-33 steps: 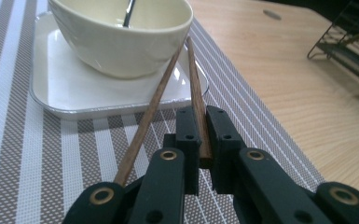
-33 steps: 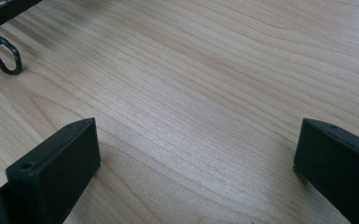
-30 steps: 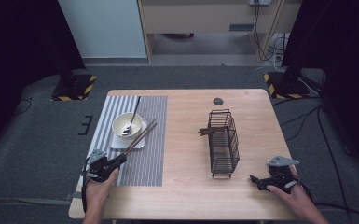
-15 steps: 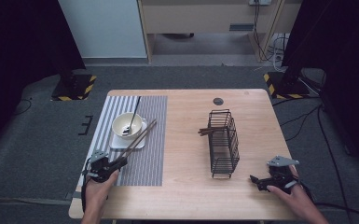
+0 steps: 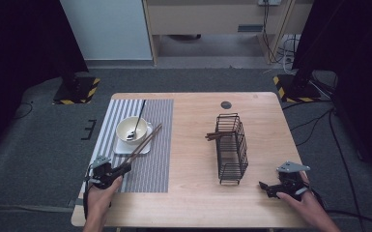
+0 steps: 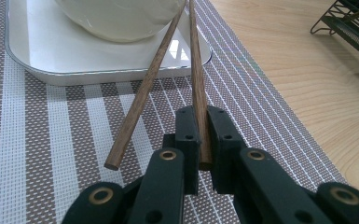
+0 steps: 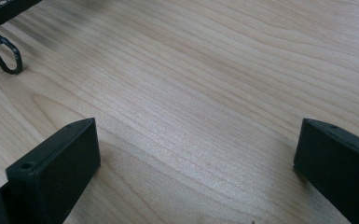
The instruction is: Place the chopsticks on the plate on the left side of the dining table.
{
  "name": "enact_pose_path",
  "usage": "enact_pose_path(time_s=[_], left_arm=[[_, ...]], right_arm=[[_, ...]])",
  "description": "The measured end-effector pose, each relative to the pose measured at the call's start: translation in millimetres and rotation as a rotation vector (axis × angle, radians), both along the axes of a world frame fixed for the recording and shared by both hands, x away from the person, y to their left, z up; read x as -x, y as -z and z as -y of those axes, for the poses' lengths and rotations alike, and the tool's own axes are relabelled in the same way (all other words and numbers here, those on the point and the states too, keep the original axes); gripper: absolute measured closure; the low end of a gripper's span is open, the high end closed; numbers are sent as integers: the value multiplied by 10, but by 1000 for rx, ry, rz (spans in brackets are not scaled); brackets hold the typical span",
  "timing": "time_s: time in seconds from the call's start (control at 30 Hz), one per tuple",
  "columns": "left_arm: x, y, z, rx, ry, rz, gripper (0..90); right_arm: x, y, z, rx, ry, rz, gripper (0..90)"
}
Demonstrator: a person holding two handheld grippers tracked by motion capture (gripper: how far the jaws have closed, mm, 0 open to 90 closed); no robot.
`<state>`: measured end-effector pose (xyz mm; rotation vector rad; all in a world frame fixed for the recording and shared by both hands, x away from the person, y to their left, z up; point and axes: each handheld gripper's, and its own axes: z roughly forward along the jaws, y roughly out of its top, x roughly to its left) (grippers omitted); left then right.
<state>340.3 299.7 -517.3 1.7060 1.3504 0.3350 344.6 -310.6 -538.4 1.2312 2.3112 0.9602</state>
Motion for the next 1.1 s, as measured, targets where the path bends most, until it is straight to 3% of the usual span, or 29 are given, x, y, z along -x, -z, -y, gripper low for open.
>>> enact_pose_path(time_s=[0.2,0.53,1.1], left_arm=[[1,-2,-22,0,-9,1,835],[-20,61,27,-50,14,-66,833],[-39,98,10,-25,9,-101,829]], right_arm=[[1,0,-1,-1,1,-1,2],[3,-1,0,0,0,-2,2],[3,-1,0,1,0,0,2]])
